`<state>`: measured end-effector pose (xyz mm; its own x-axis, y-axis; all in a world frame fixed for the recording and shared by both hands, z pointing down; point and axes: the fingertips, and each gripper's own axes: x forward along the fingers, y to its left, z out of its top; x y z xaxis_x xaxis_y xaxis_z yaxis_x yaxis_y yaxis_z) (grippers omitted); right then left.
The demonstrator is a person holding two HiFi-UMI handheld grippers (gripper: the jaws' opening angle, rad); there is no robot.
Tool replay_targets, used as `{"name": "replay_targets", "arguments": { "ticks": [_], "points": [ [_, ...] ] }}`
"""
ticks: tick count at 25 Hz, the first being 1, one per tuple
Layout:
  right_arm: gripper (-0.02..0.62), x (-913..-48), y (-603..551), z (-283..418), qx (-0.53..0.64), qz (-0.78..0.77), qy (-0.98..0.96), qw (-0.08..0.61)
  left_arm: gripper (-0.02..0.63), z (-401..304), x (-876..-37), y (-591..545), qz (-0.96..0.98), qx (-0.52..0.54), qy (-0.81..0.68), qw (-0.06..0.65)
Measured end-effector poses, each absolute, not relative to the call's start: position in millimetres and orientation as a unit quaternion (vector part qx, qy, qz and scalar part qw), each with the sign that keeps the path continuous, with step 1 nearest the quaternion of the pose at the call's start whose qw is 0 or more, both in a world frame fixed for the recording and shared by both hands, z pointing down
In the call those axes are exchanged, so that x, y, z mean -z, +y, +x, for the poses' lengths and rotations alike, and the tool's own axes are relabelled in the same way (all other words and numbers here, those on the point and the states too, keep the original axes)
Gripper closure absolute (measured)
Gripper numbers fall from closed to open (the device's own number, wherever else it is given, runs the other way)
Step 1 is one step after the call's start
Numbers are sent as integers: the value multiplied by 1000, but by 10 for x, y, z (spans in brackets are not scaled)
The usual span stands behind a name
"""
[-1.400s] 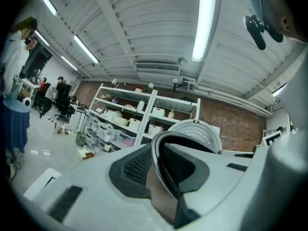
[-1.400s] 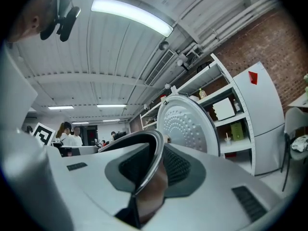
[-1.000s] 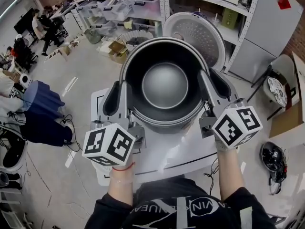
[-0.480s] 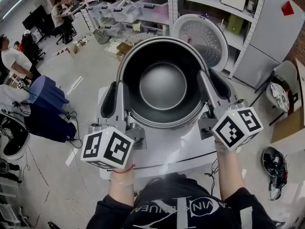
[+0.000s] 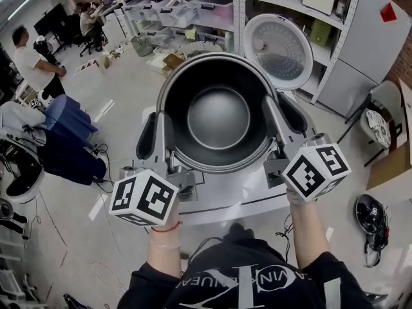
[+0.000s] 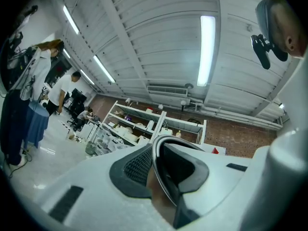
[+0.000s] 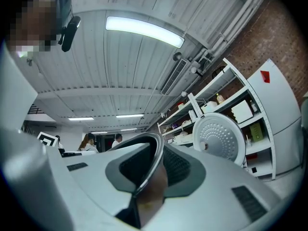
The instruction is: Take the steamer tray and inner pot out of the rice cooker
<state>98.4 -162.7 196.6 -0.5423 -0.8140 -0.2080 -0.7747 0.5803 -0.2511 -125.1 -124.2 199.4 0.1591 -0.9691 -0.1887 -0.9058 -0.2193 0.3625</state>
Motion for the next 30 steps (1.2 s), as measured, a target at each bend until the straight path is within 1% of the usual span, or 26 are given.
{"name": "replay_targets", "arguments": {
  "ticks": [5,9,30],
  "points": [
    [523,-2060,-1369,890,84,-448,878,148,545,-1345,-2085,-967,752,189,-625,95],
    [525,-2162,-1192,827,96,-447,879,139,545,-1411,-2231,-793,749,185,-625,119],
    [526,-3340,-900,834,182,-457,868,72,546,-1407,-3415,-533,729,123,-634,227]
  ]
}}
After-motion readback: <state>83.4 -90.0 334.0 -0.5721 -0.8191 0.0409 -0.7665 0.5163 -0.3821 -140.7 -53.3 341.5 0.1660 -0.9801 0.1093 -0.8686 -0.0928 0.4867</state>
